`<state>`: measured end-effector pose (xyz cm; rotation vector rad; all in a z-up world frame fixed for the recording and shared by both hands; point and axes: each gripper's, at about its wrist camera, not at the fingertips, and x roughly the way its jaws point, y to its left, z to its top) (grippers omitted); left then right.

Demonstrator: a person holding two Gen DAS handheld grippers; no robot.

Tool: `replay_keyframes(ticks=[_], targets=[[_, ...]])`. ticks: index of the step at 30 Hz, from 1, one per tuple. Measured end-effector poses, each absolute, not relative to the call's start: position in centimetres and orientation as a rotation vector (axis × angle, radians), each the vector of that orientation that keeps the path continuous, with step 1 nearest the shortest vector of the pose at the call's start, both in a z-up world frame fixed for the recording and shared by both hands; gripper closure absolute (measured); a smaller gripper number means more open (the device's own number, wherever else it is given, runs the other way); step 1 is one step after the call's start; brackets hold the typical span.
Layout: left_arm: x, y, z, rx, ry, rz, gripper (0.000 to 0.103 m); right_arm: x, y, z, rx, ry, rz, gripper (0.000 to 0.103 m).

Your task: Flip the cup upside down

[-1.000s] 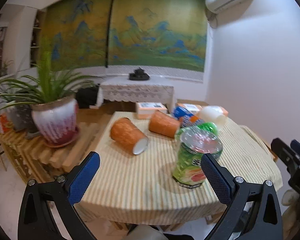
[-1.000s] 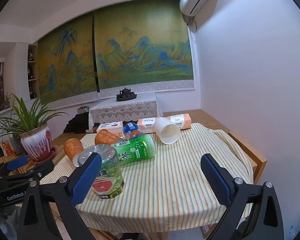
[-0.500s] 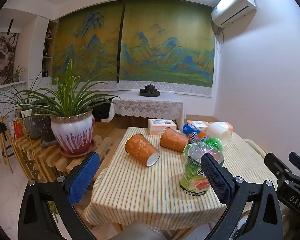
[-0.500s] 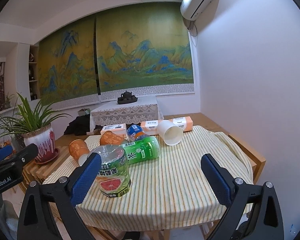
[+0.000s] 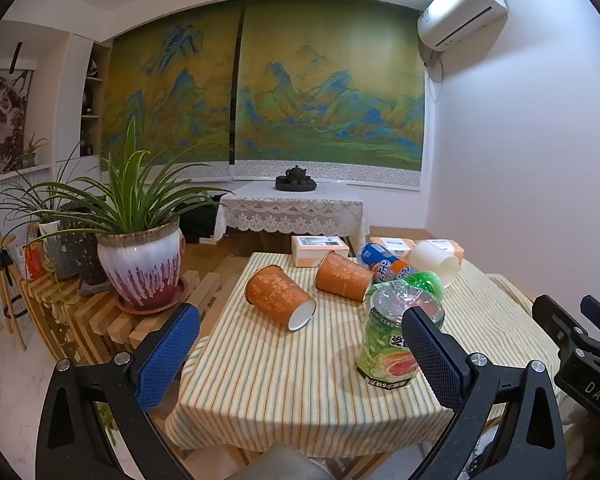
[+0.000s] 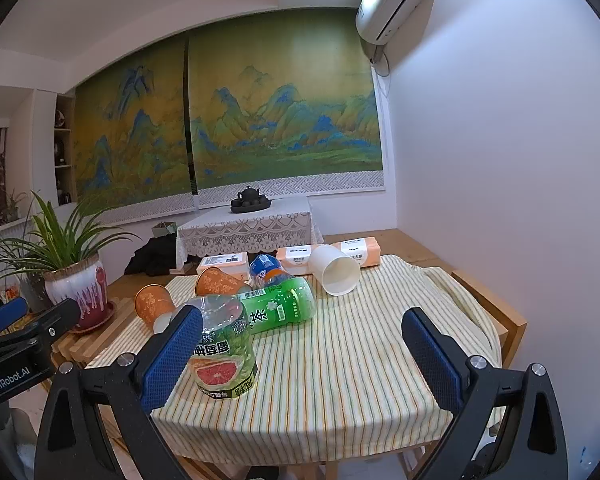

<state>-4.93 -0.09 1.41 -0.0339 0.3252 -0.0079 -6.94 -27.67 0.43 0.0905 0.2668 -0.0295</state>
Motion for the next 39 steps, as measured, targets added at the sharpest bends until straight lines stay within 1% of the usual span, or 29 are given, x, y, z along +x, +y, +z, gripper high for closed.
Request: replay_keyframes(ticks=[39], targets=[[-4.22,-0.51,1.12,-0.035,0.339,-0.021,0.001,-6.43,-27.94,-0.14,0.096,0.288,-0.028,0.005]])
